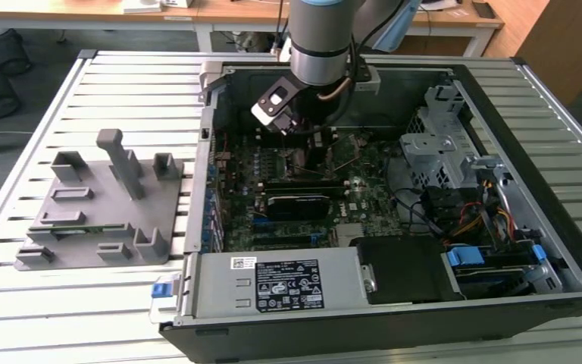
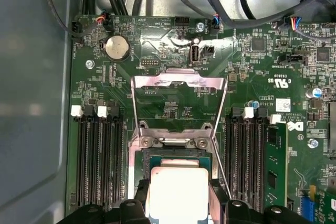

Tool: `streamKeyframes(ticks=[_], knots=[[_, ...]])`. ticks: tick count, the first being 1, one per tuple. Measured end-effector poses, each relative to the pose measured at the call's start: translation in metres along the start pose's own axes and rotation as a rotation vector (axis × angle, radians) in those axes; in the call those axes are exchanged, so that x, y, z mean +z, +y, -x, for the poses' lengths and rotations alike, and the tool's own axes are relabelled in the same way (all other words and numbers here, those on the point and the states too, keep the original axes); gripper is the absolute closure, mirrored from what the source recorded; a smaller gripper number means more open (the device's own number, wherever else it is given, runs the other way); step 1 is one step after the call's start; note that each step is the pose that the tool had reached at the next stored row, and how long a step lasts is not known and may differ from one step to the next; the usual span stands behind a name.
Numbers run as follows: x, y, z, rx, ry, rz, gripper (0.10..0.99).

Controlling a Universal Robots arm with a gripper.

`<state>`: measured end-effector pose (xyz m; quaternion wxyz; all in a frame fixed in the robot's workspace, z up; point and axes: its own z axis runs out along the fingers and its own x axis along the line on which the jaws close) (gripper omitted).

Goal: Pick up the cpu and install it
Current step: 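Place the cpu into insertion slot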

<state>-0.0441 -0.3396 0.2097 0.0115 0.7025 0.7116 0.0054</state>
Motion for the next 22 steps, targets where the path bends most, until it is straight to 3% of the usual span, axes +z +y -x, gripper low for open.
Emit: streamKeyframes(ticks=[7,22], knots=[[0.0068,-0.0002,-0.0001,0.0,0.0019,0.0,0.561],[0.0117,-0.0009,-0.0005,0.0,0.0076,0.0,0.561]])
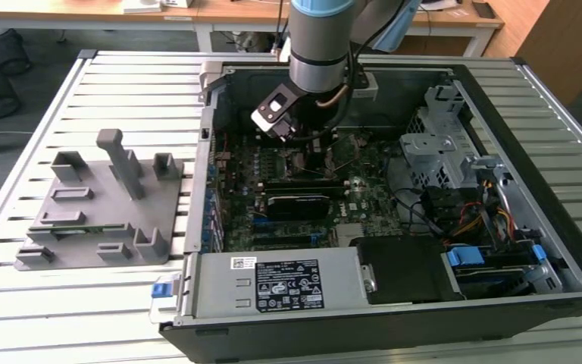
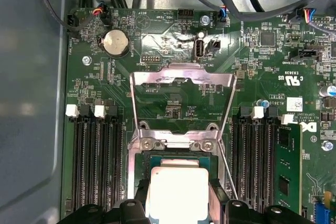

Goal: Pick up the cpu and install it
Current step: 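Place the cpu into insertion slot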

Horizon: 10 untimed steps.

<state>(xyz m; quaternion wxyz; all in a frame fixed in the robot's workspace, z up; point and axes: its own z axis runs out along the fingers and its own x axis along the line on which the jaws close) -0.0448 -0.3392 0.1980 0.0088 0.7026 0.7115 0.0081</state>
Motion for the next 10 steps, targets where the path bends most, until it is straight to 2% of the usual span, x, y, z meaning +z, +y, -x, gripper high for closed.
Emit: streamKeyframes(ticks=[10], knots=[[0.0004,-0.0006,-0.0006,0.0,0.001,0.0,0.561]])
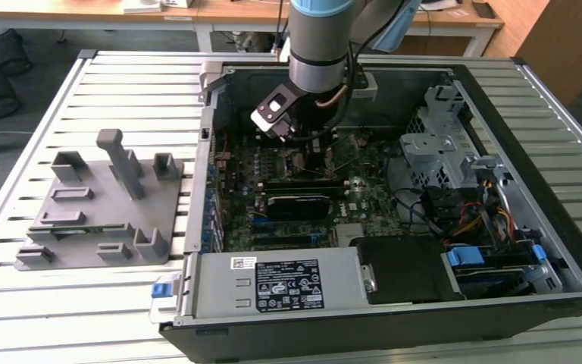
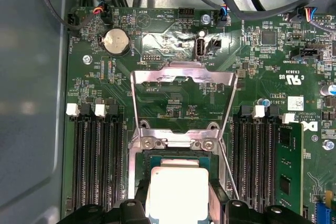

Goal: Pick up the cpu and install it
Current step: 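Place the cpu into insertion slot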

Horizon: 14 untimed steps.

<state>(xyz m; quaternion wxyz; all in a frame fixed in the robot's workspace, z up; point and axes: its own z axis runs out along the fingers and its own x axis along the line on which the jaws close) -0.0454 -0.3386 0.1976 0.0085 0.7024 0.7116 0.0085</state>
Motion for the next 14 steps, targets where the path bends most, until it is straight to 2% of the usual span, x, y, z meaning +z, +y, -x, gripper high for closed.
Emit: streamKeyframes(ticks=[14], knots=[[0.0028,-0.0001,-0.0003,-0.002,0.0016,0.0,0.561]])
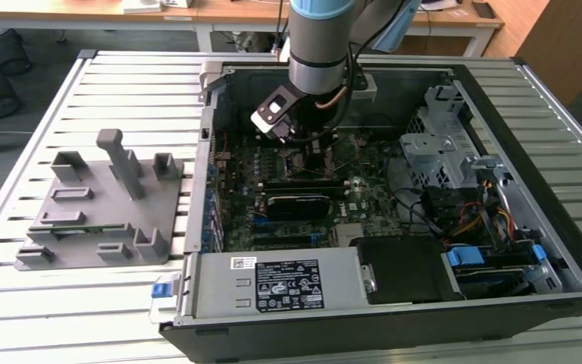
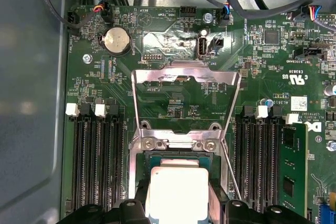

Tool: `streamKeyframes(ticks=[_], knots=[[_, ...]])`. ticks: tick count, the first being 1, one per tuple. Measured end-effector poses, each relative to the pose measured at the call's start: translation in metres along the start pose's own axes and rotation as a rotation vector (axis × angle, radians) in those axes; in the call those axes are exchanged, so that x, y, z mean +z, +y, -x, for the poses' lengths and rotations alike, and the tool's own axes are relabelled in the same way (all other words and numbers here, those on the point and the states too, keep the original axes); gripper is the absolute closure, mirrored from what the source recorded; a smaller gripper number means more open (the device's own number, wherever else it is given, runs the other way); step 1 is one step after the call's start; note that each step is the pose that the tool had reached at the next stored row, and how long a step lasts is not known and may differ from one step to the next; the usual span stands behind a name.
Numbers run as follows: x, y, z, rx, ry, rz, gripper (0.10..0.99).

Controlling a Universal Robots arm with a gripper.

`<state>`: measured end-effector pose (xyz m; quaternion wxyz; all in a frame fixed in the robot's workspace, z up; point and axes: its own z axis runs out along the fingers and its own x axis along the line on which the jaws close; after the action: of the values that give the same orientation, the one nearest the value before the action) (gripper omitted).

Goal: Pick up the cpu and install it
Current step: 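Place the cpu into insertion slot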

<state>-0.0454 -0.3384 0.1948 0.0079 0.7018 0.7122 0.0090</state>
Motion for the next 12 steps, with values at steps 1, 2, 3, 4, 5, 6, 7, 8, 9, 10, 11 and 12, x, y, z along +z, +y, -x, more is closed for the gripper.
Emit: streamKeyframes(ticks=[1,2,3,4,5,6,7,8,9,10,11,12], knots=[[0.0,0.0,0.0,0.0,-0.0001,0.0,0.561],[0.0001,0.0,0.0,0.0,0.0001,0.0,0.561],[0.0001,0.0,0.0,0.0,0.0001,0.0,0.549],[0.0001,0.0,0.0,0.0,0.0001,0.0,0.49],[0.0001,0.0,0.0,0.0,0.0001,0.0,0.49],[0.0001,0.0,0.0,0.0,0.0001,0.0,0.427],[0.0001,0.0,0.0,0.0,0.0,0.0,0.427],[0.0001,0.0,0.0,0.0,0.0,0.0,0.427],[0.0001,0.0,0.0,0.0,0.0001,0.0,0.427],[-0.0004,0.0,0.0,0.0,0.0,0.0,0.427],[-0.0011,0.0,0.0,0.0,0.0,0.0,0.427],[-0.0022,0.0001,0.0,0.0,0.0001,0.0,0.427]])
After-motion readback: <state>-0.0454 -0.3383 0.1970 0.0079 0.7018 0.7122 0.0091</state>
